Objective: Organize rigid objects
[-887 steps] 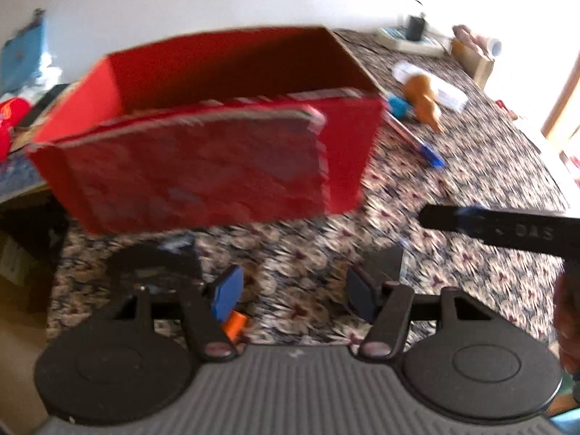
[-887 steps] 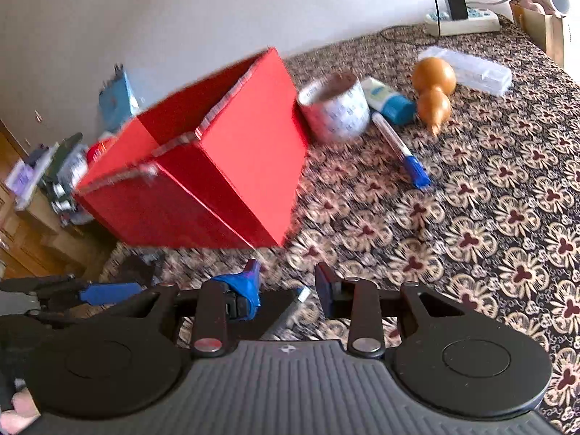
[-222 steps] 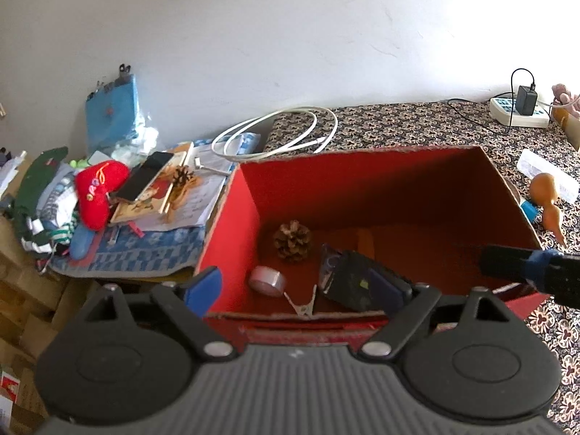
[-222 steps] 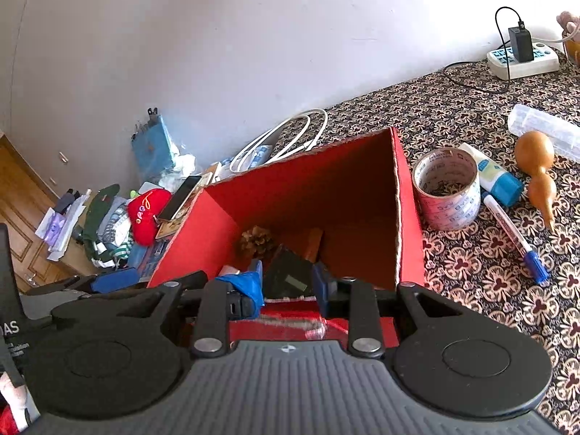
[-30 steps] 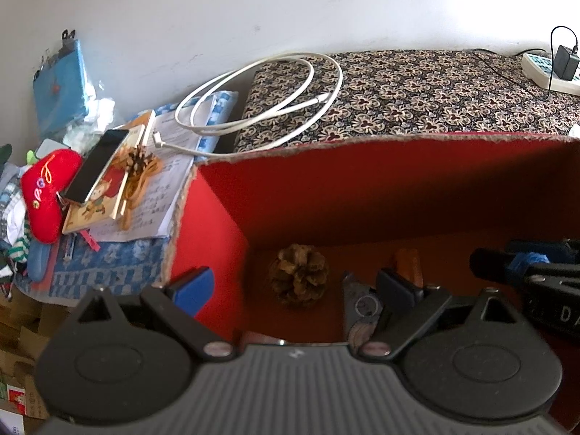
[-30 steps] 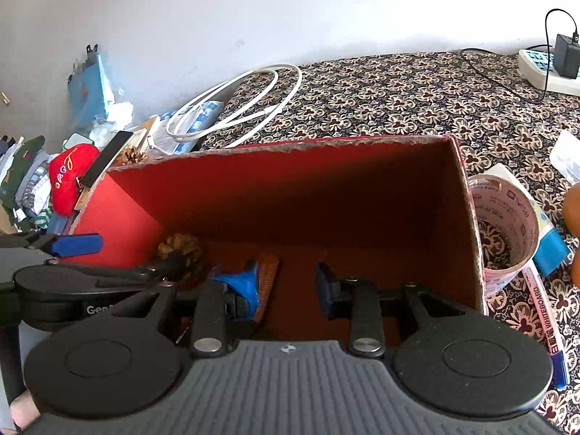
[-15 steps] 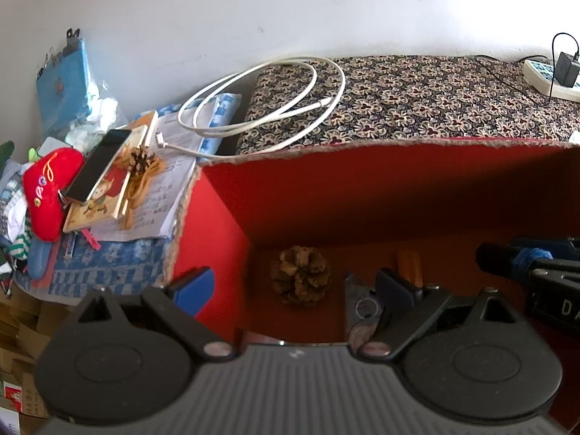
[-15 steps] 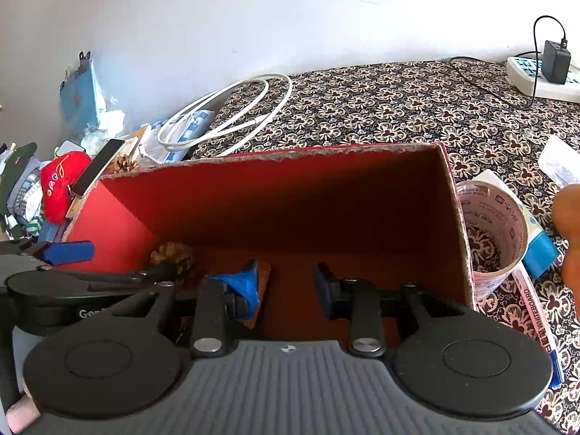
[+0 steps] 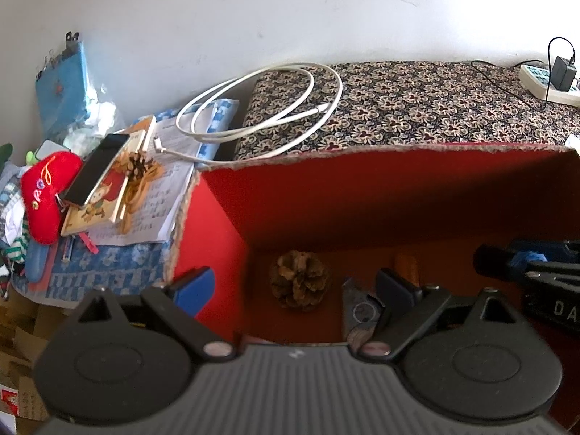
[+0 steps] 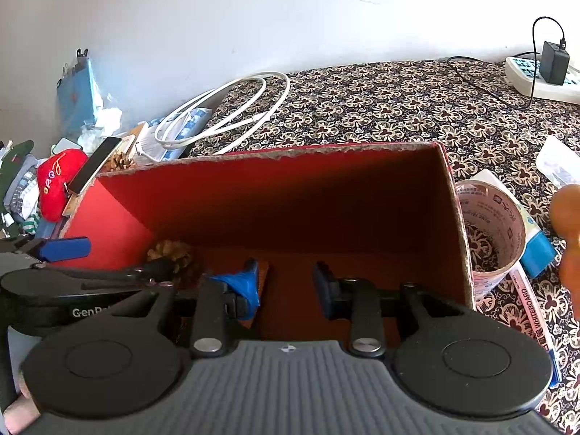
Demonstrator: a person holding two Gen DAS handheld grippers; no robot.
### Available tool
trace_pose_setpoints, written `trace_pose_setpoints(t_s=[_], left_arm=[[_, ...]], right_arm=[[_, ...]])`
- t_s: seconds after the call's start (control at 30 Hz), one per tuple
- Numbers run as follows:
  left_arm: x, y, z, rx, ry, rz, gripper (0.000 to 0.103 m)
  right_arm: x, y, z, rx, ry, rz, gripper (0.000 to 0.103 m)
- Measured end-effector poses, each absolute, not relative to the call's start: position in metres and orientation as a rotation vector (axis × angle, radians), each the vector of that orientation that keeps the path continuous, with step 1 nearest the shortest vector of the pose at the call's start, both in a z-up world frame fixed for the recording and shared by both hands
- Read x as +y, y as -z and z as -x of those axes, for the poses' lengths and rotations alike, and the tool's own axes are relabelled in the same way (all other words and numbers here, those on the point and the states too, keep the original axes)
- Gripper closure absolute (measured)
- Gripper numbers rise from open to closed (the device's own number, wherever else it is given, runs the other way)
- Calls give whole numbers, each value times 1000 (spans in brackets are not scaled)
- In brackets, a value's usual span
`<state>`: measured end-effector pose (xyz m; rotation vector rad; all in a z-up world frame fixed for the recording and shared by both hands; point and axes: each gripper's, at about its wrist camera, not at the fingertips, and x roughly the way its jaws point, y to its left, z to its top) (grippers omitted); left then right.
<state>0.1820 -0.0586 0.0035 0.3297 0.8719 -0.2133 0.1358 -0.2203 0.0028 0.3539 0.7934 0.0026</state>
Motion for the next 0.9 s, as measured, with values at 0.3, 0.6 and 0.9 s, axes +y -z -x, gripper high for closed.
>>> trace_pose_setpoints(t_s=[0.3,0.6,0.9], left_arm=[[-59,-4,-181,862,218,-335,8],[-60,-4,-181,859,228,-338,8],[-60,-5,-180,857,226,-338,8]], right_arm=[[-222,-3,-135,785,0,-357,88],[-222,-3,-136,788,2,-352,87],[-221,-3,-135,784,0,-353,87]])
